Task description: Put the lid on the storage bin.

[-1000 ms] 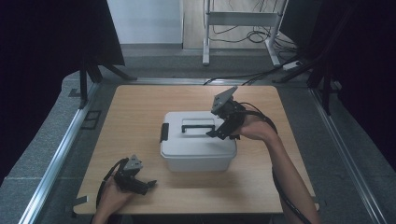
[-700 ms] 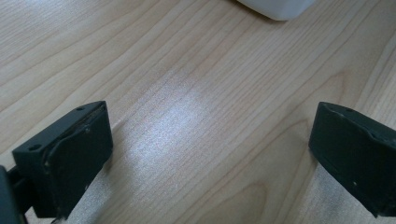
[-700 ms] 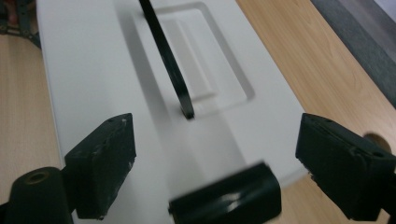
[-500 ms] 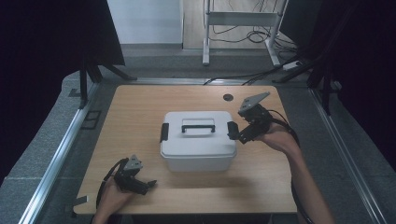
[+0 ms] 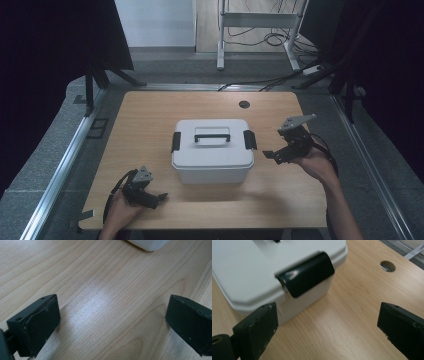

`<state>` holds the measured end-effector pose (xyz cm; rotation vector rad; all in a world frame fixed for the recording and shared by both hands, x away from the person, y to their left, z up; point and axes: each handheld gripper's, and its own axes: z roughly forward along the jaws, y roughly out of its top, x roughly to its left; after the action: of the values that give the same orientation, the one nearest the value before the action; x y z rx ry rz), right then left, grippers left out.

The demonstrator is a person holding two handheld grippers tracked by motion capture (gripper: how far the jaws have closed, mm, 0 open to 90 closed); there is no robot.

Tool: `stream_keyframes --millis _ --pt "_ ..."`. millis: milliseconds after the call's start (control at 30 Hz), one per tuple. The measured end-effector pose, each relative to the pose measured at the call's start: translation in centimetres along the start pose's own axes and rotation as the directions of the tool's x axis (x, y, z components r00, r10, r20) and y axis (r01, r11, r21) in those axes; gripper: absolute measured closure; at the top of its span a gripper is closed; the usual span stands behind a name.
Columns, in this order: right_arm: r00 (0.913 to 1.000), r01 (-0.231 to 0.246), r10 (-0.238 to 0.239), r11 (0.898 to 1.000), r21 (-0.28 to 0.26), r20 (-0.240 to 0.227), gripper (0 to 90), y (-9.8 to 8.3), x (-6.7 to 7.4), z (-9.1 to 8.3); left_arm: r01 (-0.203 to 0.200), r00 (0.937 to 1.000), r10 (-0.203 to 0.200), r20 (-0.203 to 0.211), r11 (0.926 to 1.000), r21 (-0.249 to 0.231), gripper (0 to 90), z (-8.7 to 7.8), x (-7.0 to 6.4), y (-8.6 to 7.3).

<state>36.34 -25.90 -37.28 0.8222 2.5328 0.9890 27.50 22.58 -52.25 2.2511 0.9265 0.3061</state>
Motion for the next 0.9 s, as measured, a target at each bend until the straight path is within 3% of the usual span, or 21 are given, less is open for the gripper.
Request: stream_keyframes --millis 167,367,533,800,900 --pt "0.9983 -0.043 0.044 0.999 -0.022 0.038 3.6 -2.4 0.5 0.6 -0.003 1.0 0.003 0.0 1.0 0.004 0.0 0.0 0.0 0.0" --pt "0.9897 -0.093 0.097 0.995 -0.04 0.106 4.2 -5.5 1.6 2.1 -0.002 1.0 0.002 -0.001 1.0 0.004 0.0 0.0 0.0 0.0" --pt "0.9826 -0.141 0.147 0.988 -0.061 0.114 2.9 -8.2 3.0 4.0 0.001 1.0 -0.001 -0.002 1.0 0.001 0.0 0.0 0.0 0.0" --pt "0.9752 -0.179 0.179 0.984 -0.014 0.13 2.4 -11.8 4.0 7.3 0.002 1.0 -0.002 -0.002 1.0 0.001 0.0 0.0 0.0 0.0" --pt "0.9727 -0.207 0.206 0.978 -0.005 0.106 0.0 -12.4 4.0 8.1 0.001 1.0 -0.001 -0.002 1.0 0.001 0.0 0.0 0.0 0.0"
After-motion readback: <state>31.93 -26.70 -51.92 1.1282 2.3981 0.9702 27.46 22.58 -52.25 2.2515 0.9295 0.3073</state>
